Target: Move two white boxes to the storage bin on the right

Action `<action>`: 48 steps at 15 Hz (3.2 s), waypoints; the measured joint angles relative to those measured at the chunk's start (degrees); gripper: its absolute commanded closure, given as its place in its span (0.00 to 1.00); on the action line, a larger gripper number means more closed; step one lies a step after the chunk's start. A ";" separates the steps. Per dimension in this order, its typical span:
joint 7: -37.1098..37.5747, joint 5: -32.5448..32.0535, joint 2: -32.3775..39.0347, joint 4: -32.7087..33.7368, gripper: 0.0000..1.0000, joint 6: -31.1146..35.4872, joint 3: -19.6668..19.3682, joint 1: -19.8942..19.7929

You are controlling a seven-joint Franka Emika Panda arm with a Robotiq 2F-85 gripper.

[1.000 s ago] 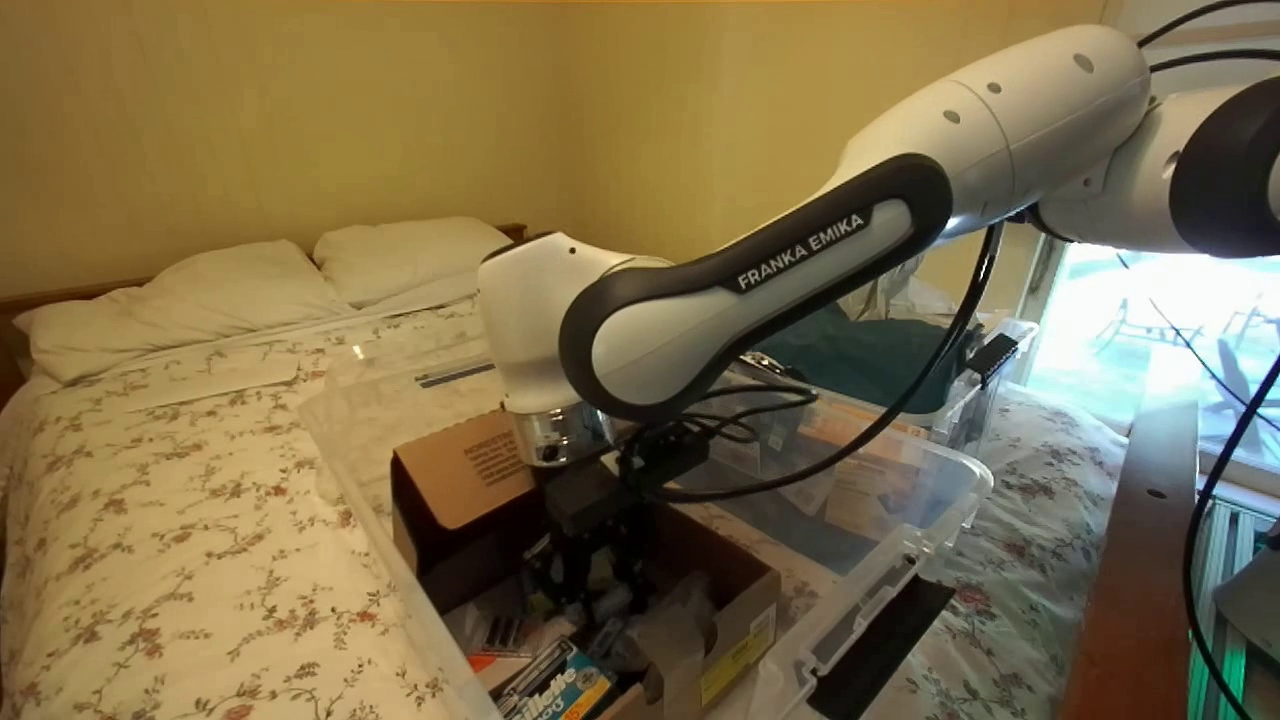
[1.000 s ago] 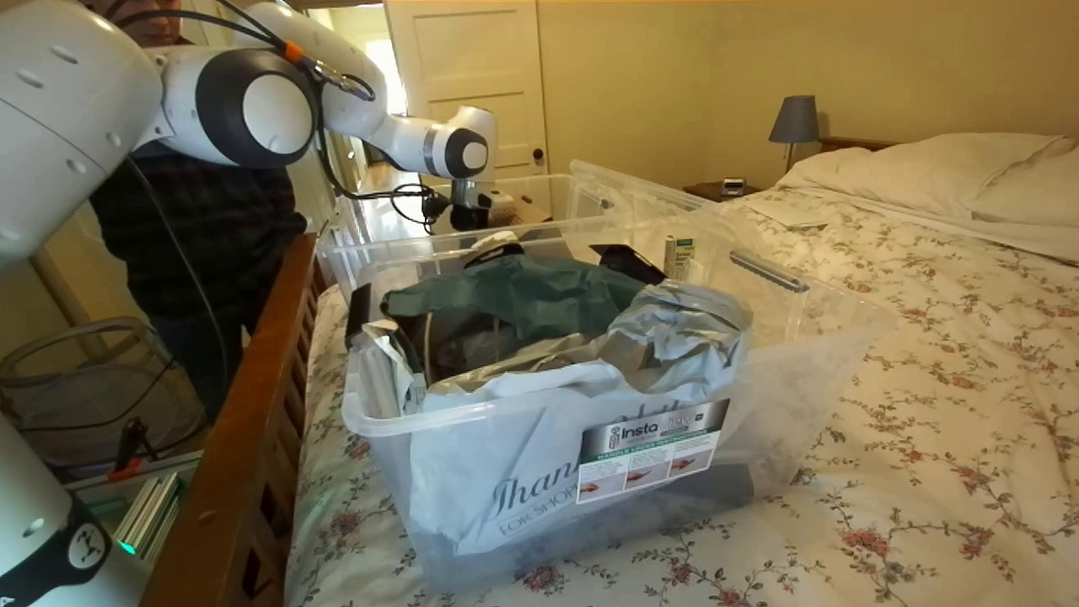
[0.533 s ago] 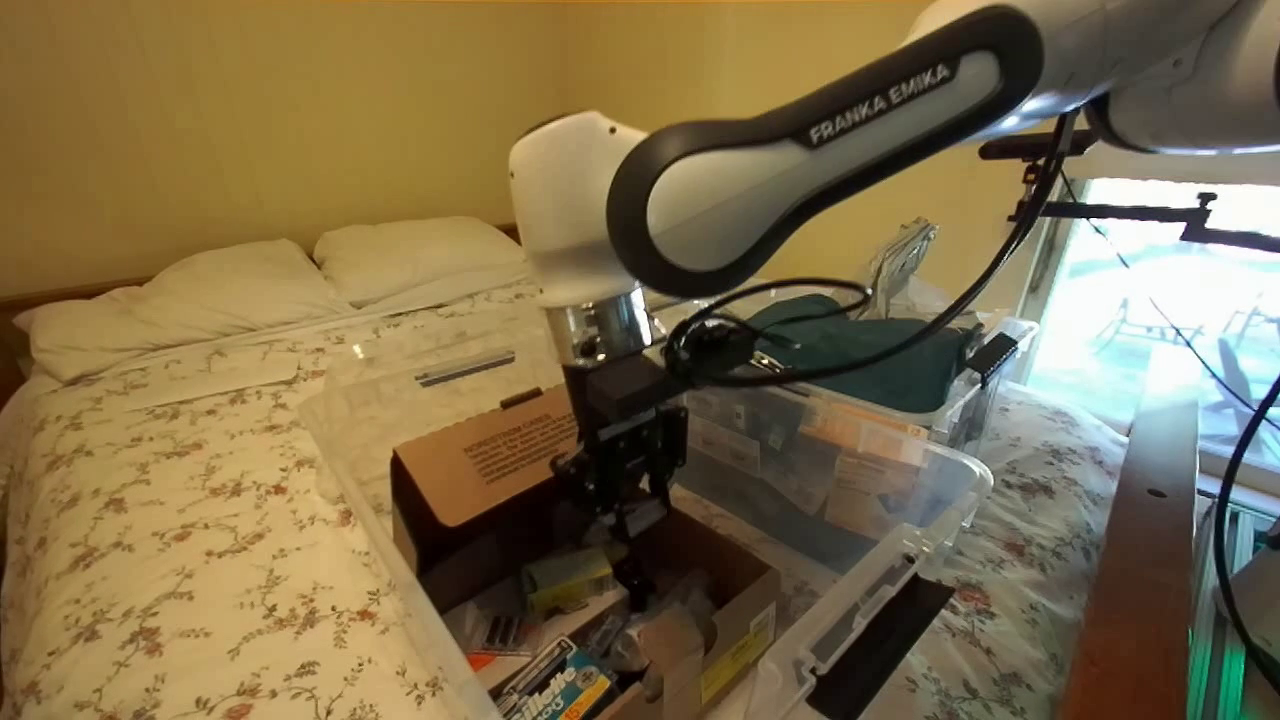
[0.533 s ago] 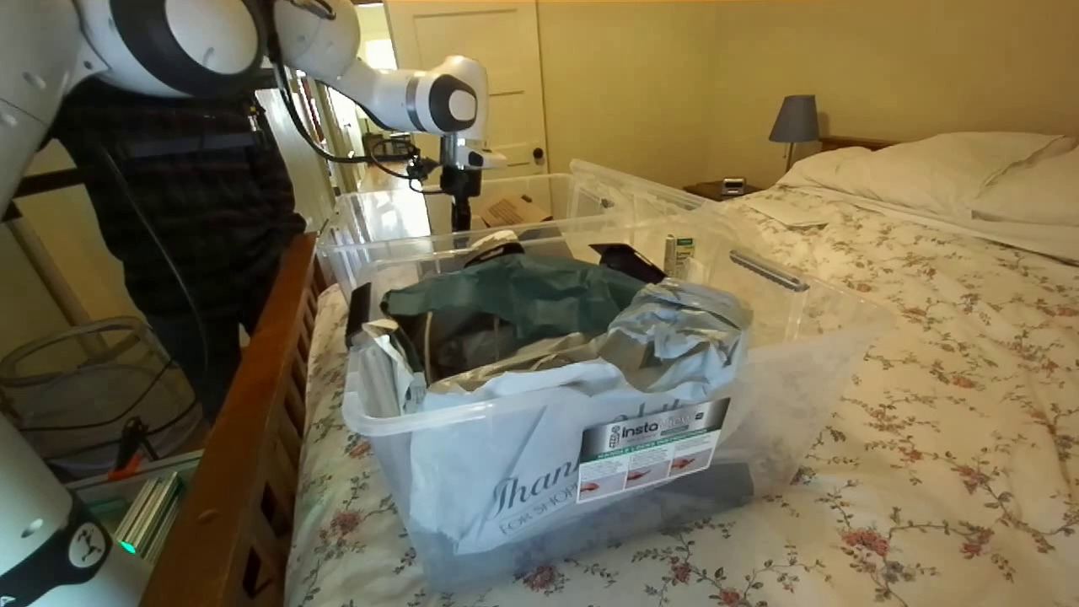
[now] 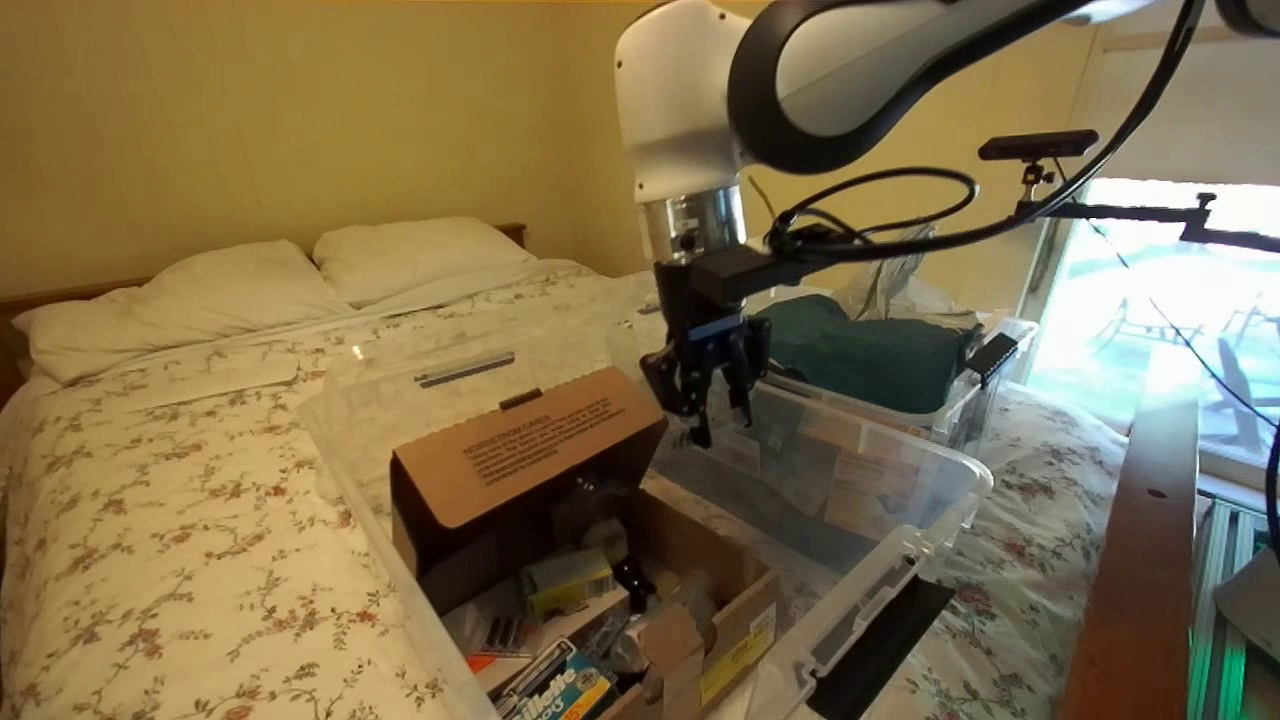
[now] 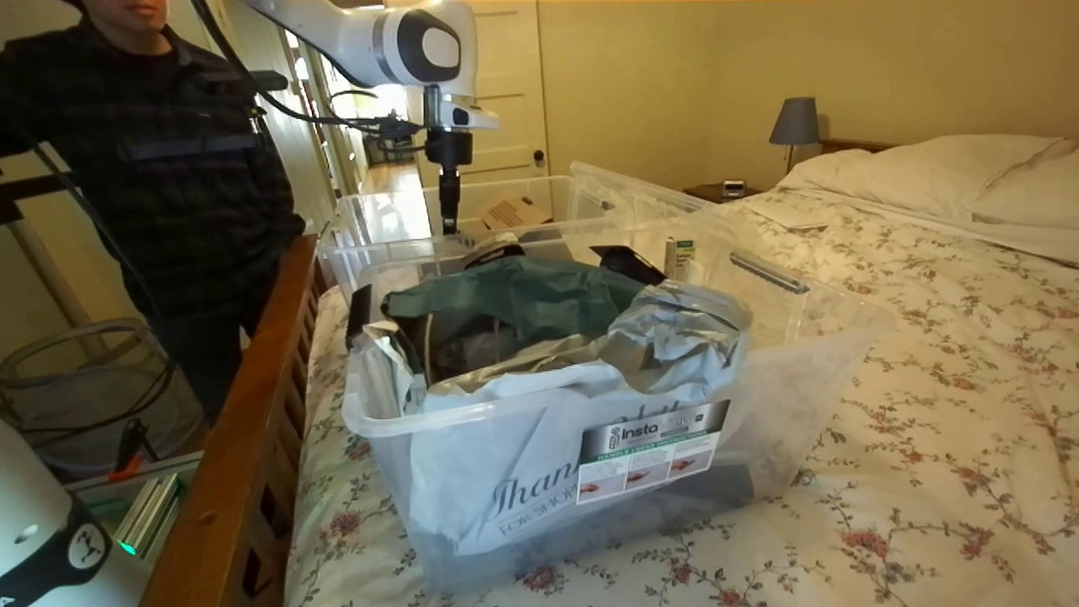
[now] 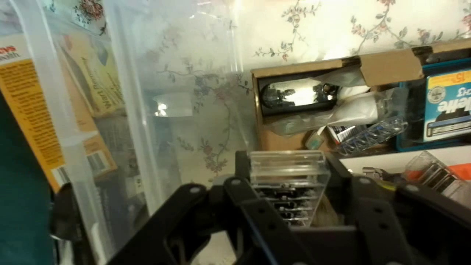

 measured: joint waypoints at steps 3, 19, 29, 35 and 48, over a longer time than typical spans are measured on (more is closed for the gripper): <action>3.59 -0.06 -7.86 -7.67 0.50 5.12 0.92 -1.28; 23.81 -9.48 -16.23 -8.79 0.75 17.98 4.30 -13.48; 39.17 -24.84 -8.58 -4.18 0.75 14.51 -0.84 -18.78; 40.23 -23.69 0.79 0.50 0.18 6.28 -3.88 -19.43; 19.68 -17.02 -16.80 -23.34 0.00 21.87 -4.51 -26.84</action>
